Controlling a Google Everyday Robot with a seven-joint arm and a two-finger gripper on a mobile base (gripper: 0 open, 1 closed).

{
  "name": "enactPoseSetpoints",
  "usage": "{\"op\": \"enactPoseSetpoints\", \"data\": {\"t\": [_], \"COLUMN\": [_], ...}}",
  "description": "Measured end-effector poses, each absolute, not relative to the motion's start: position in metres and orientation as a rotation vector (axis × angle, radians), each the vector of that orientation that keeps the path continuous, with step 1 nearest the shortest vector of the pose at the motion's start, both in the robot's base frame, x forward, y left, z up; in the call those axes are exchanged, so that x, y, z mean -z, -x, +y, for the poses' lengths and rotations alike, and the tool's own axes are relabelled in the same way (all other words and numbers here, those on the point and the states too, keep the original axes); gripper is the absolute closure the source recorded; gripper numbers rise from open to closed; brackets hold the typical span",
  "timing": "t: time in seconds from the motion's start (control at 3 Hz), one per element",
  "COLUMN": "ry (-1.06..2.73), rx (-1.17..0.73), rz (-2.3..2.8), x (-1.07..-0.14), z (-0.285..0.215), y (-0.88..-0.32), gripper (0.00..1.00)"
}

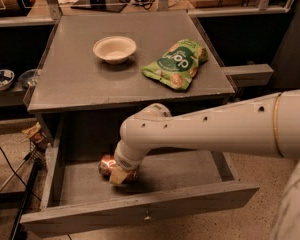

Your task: Place coke can into top drawer

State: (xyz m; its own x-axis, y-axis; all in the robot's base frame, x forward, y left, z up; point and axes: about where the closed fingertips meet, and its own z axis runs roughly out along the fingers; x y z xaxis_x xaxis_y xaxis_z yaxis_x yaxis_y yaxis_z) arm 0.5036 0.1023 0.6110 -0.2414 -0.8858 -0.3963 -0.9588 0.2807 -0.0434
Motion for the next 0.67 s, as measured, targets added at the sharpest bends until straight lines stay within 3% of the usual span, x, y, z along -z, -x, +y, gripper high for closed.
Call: {"op": "enactPoseSetpoints", "data": {"t": [0.67], "ry": [1.674], "rx": [-0.296], "rz": [2.213], "x": [-0.611], "z": [0.1023], "y": [-0.5036], "gripper": [0.0]}}
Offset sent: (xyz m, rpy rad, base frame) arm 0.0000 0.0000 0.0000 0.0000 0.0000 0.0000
